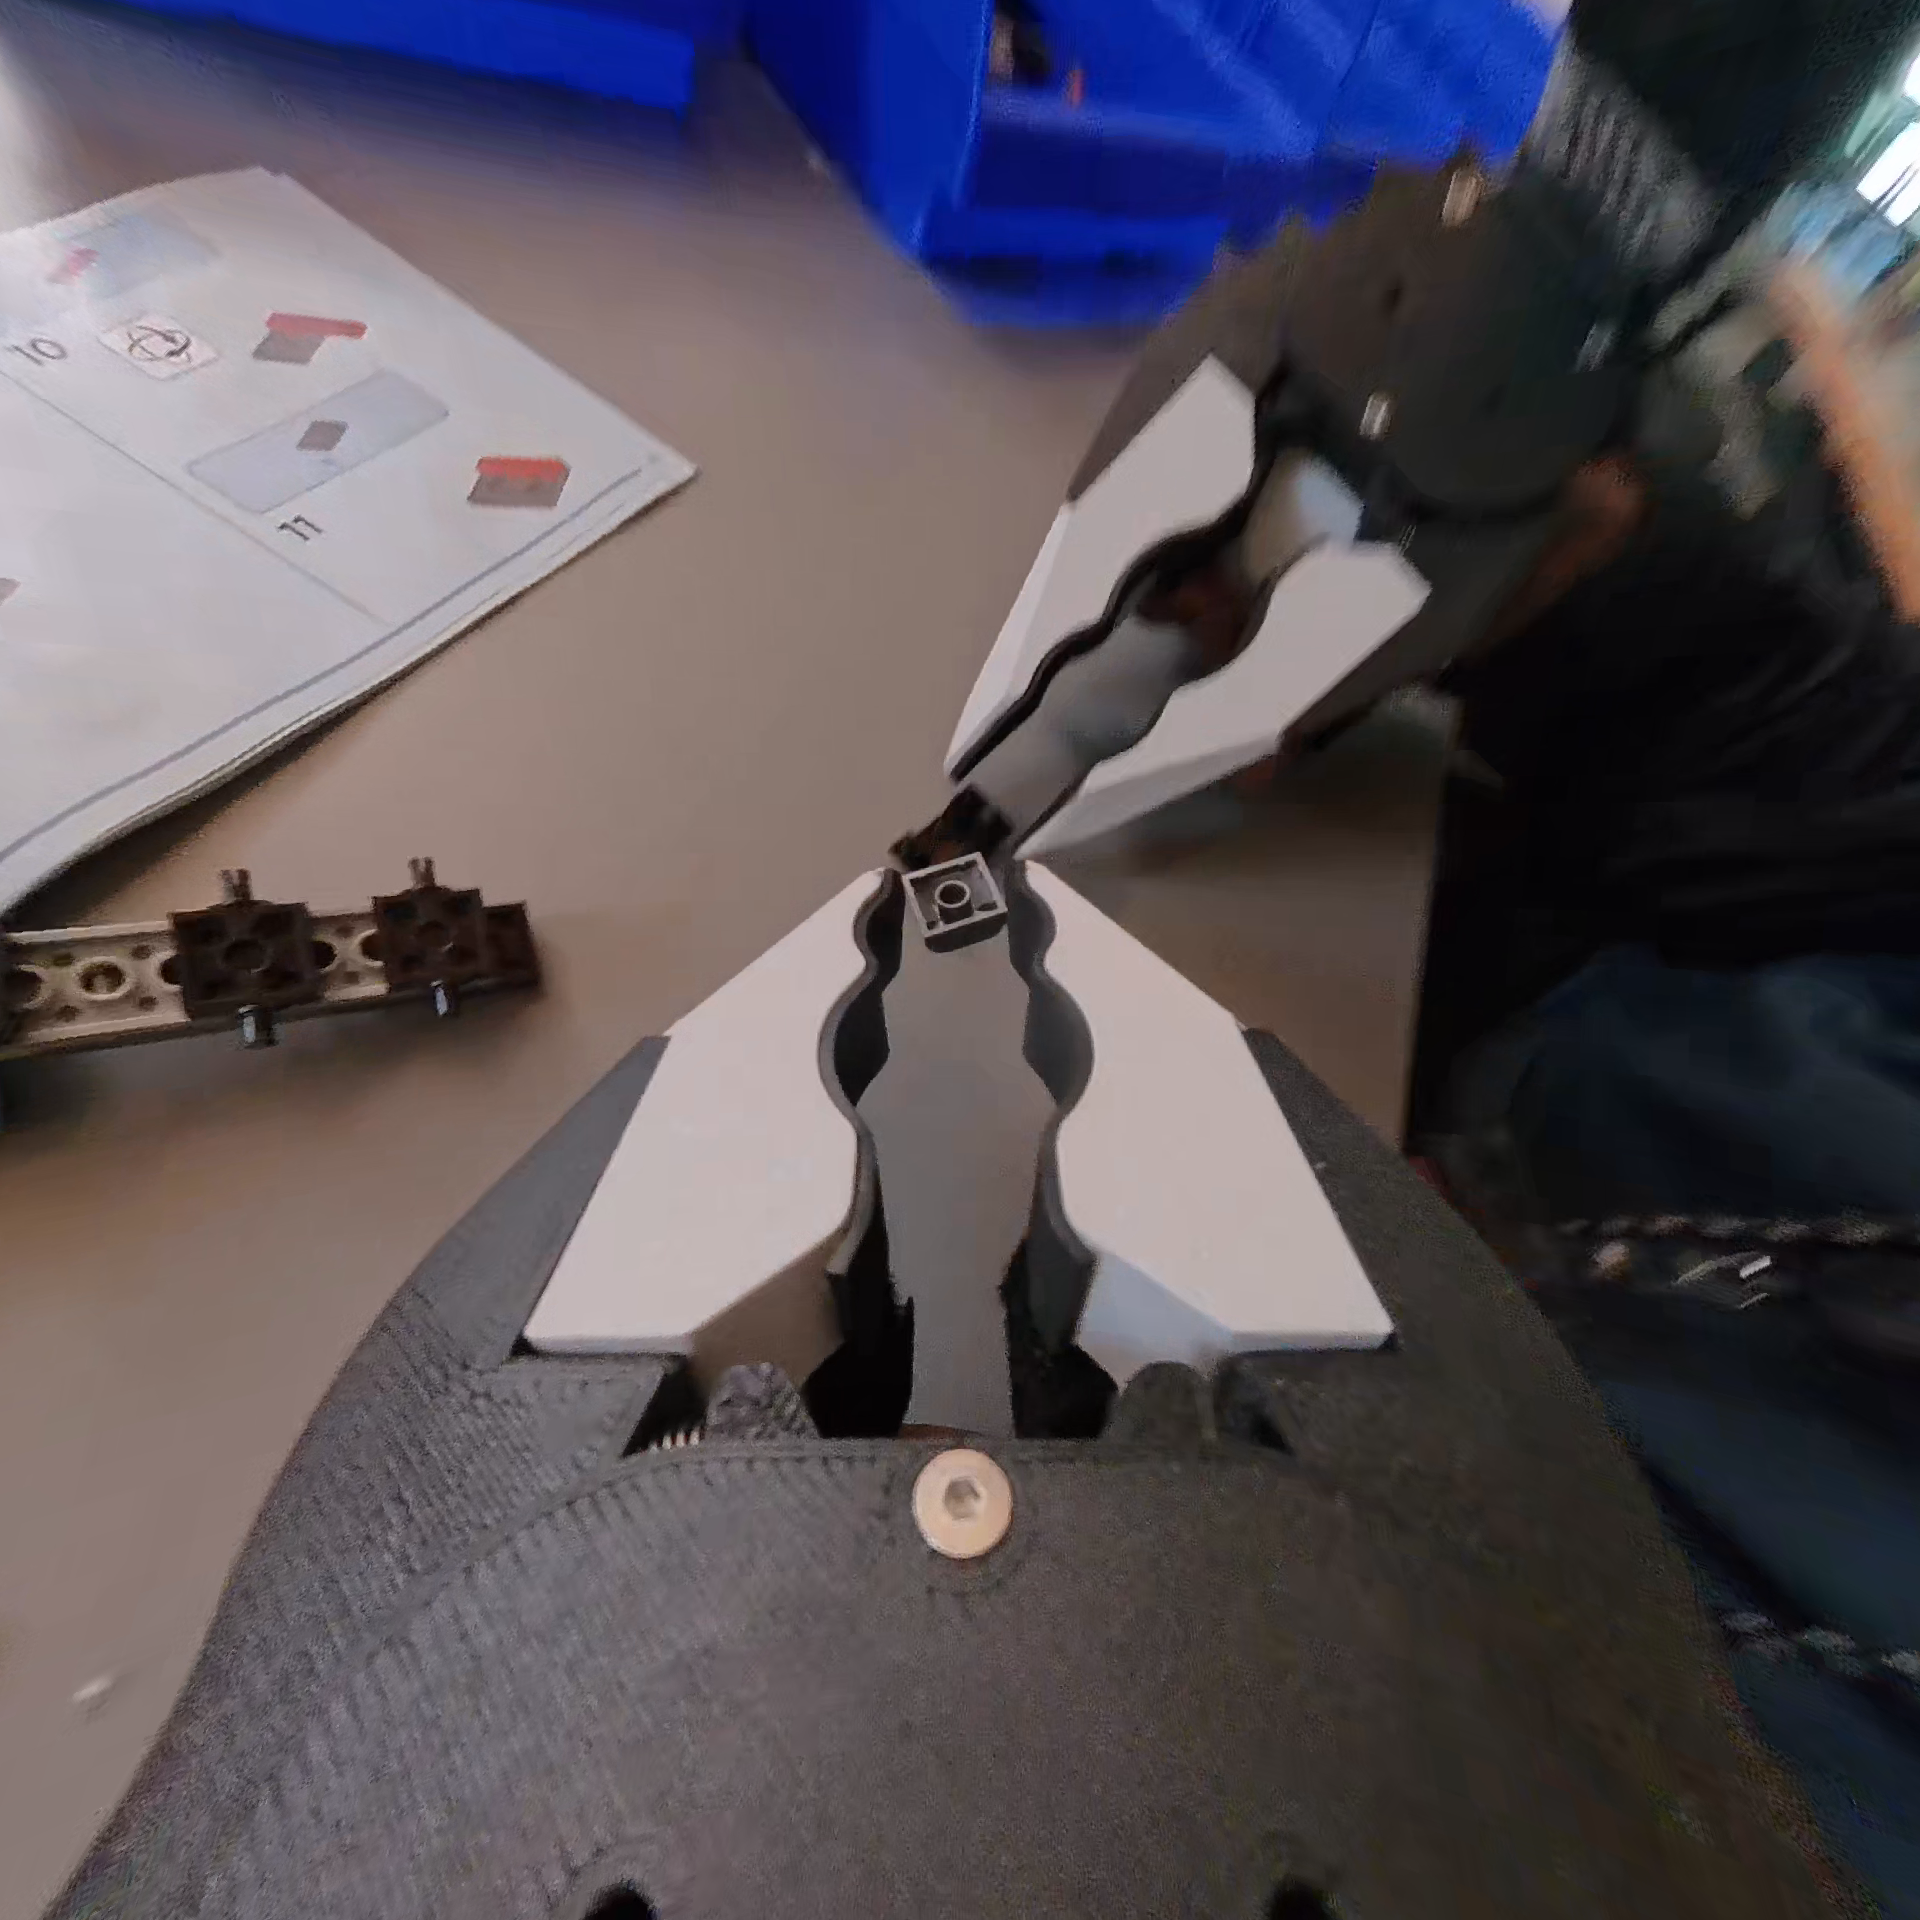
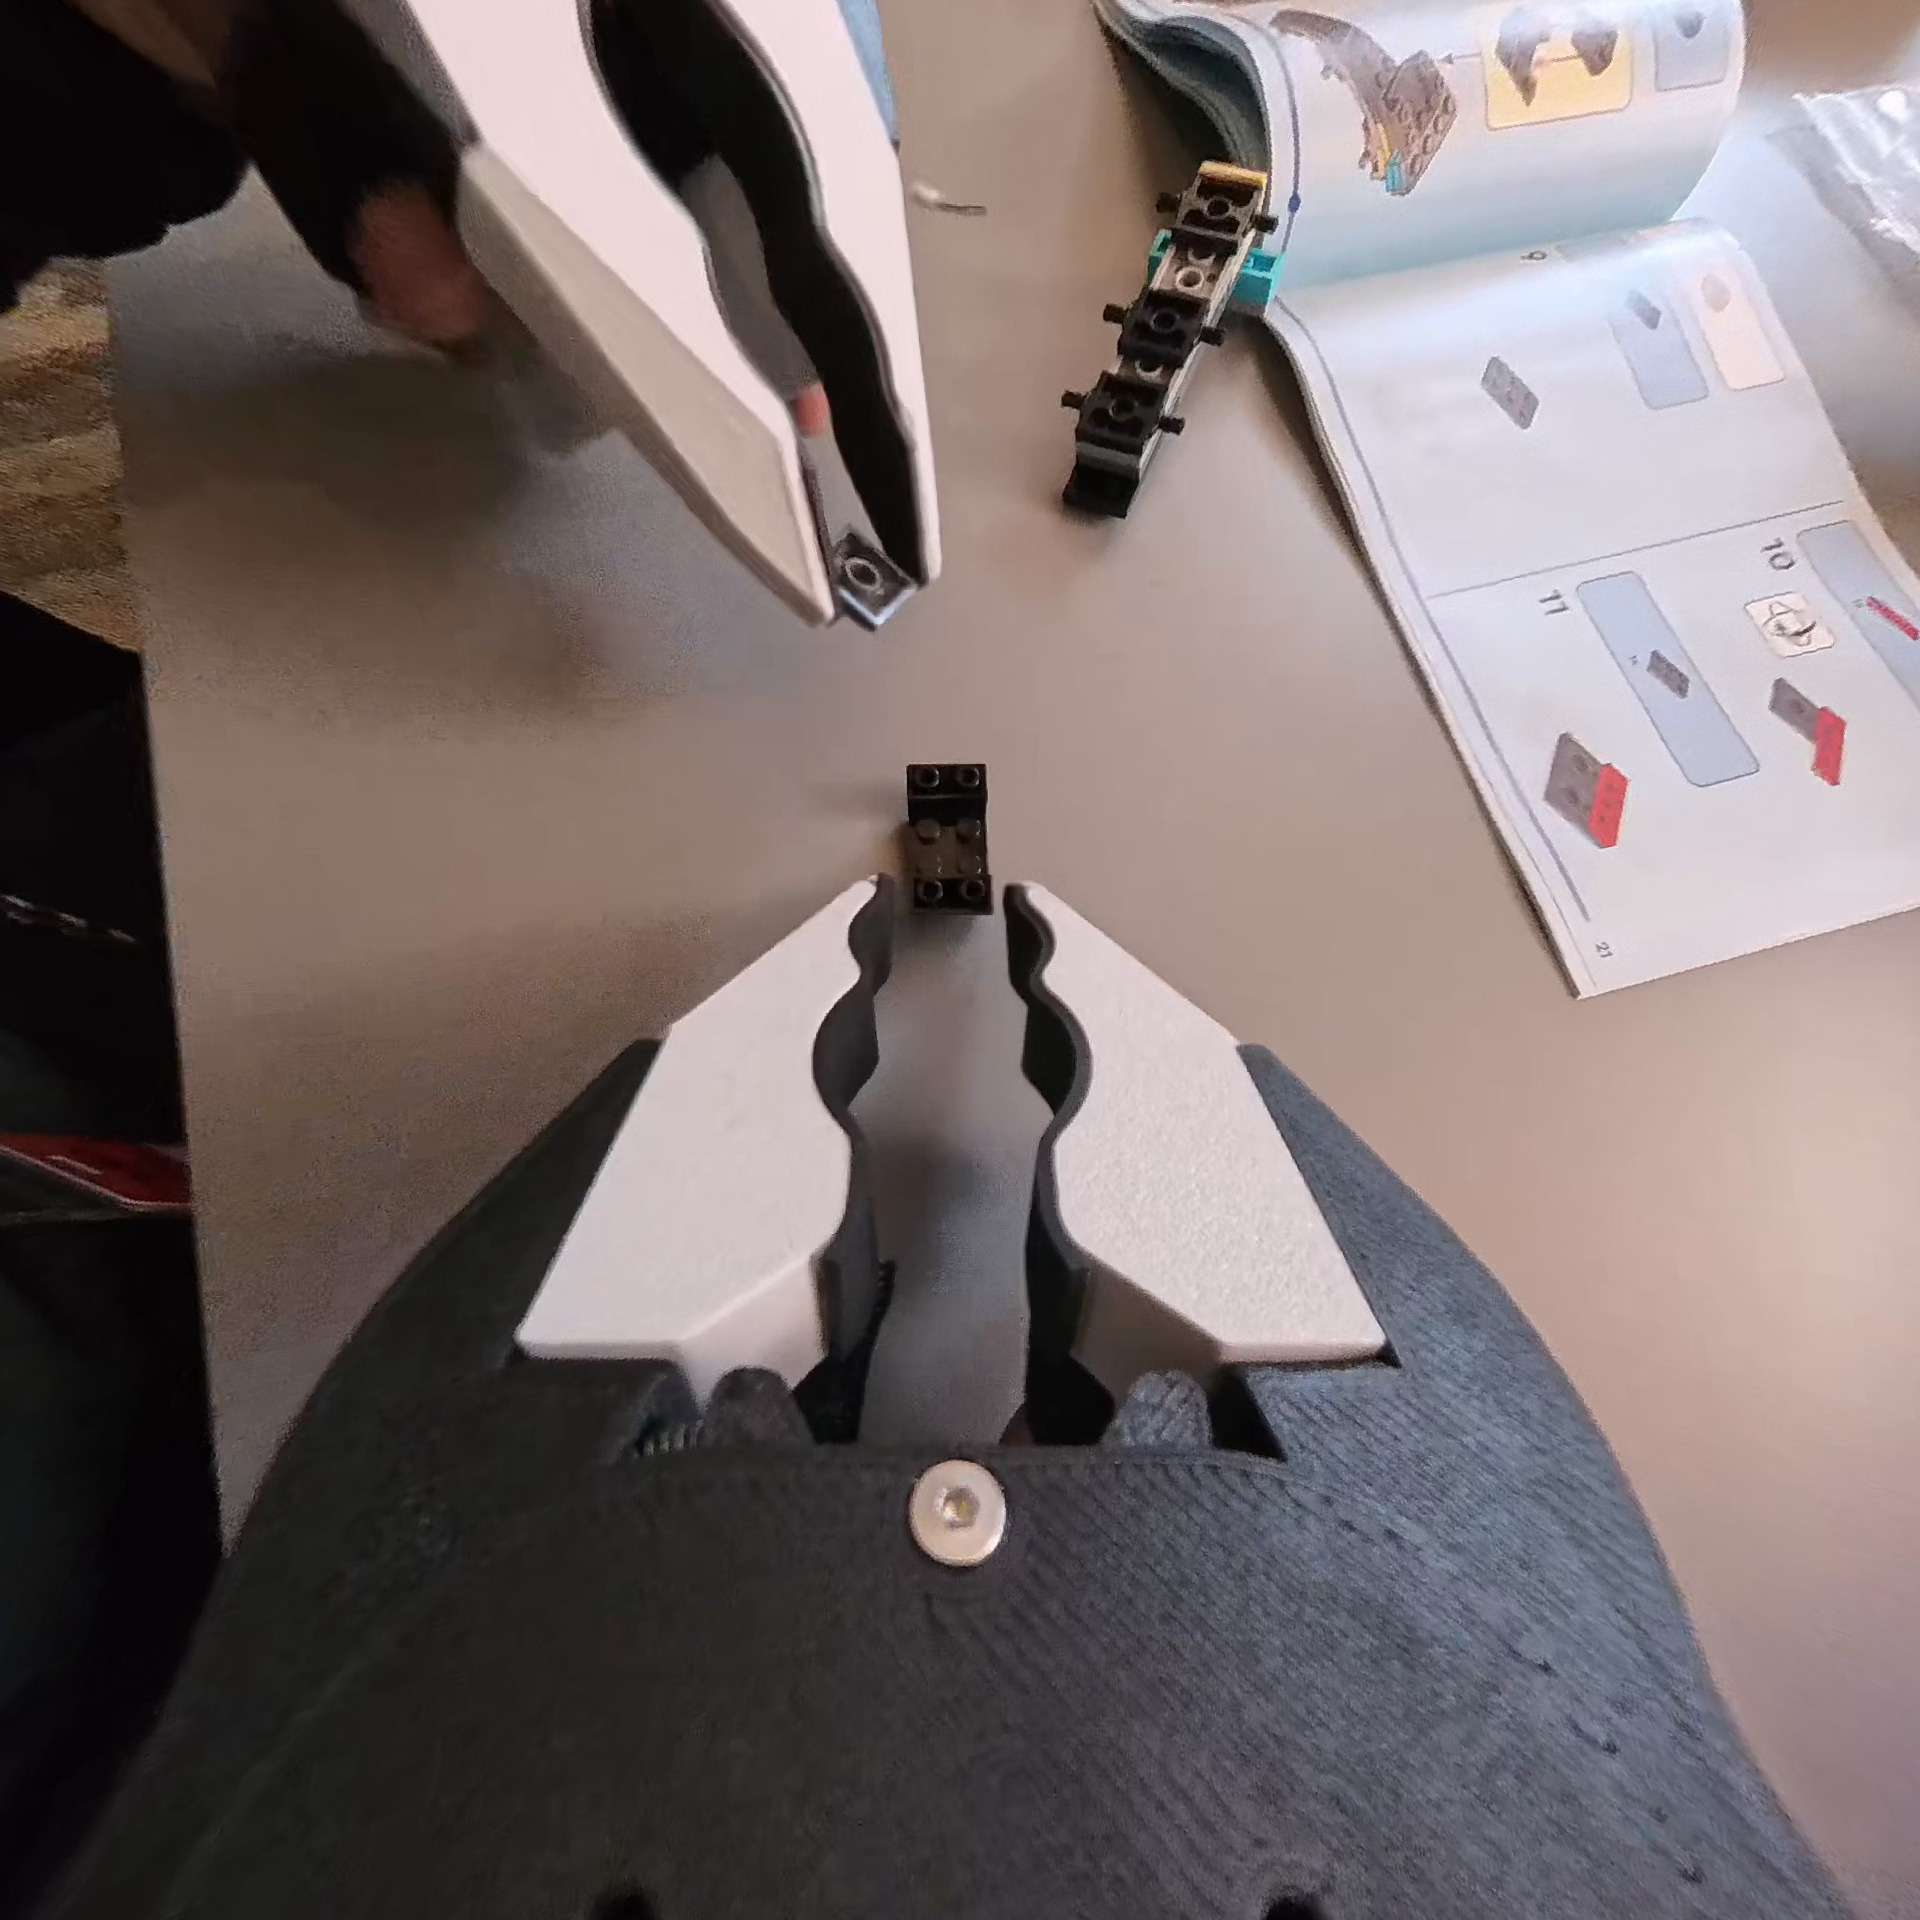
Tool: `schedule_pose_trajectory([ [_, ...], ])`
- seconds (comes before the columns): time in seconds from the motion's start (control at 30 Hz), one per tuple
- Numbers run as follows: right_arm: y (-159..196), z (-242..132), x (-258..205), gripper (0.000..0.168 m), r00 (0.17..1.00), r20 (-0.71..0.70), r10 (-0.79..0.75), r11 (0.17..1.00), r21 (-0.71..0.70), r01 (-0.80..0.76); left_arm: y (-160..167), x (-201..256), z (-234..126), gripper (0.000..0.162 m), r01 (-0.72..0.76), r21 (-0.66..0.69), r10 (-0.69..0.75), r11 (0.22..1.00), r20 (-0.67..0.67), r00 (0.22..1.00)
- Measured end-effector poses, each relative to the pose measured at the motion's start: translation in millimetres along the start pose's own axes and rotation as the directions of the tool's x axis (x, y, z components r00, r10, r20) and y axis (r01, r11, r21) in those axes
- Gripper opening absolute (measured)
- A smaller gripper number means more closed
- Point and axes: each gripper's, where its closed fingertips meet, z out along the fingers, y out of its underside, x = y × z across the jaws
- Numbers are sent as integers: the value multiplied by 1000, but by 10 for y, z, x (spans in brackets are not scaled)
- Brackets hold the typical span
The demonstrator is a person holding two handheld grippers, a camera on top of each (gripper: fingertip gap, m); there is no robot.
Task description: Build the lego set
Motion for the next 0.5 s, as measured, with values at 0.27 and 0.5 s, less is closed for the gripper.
schedule_pose_trajectory([
  [0.27, -459, -256, 103, 27, 982, -181, -48, 947, 304, 103, -724, 71, -276, 20, 713, 286, -484, 640, -571, 663],
  [0.5, -926, -427, 188, 30, 967, -253, -25, 869, 473, 147, -851, -18, -352, 19, 918, 184, -502, 353, -790, 351],
])
